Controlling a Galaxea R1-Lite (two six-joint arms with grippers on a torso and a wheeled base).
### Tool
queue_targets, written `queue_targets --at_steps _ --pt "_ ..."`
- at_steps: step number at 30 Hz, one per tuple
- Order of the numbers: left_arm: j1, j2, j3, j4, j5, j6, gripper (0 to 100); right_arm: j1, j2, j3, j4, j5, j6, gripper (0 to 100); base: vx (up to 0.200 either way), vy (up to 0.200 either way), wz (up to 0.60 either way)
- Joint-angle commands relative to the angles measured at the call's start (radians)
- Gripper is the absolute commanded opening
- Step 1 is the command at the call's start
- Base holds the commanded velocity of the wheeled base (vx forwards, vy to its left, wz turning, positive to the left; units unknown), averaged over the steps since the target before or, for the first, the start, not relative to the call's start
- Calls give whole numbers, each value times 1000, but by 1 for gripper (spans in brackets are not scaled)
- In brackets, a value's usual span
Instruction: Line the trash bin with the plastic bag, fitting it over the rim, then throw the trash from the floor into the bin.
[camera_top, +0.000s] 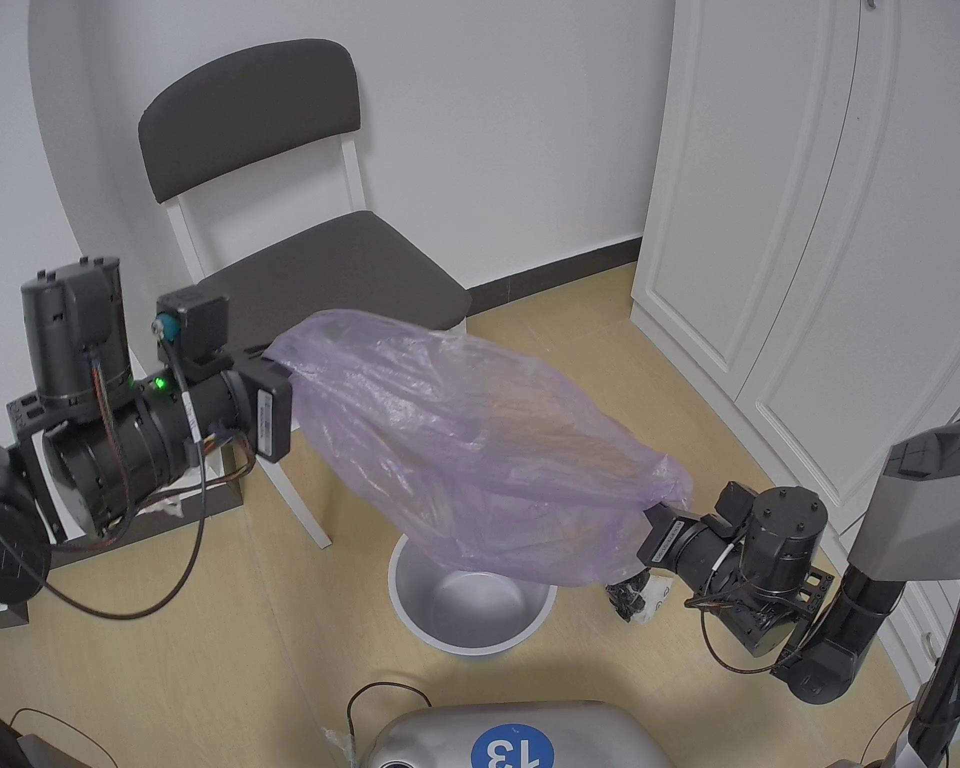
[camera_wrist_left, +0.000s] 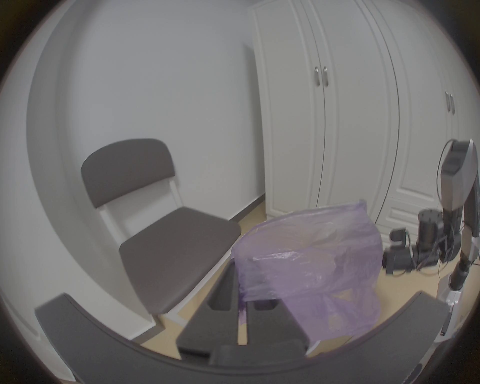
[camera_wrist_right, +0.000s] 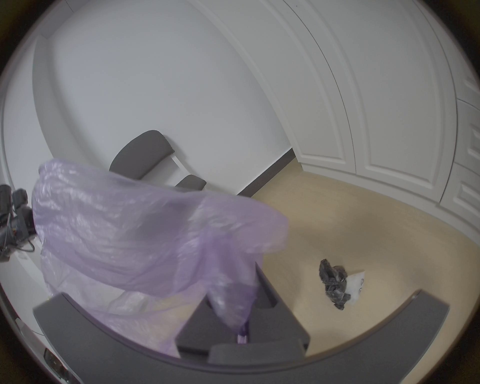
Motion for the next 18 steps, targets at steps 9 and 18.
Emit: queue_targets --at_steps 9,18 --pt "44 -46 213 -17 -1 -79 0 11 -162 67 48 11 -51 0 0 0 0" --pt "-25 -57 308 -106 35 -67 0 65 -205 70 37 -5 -51 0 0 0 0"
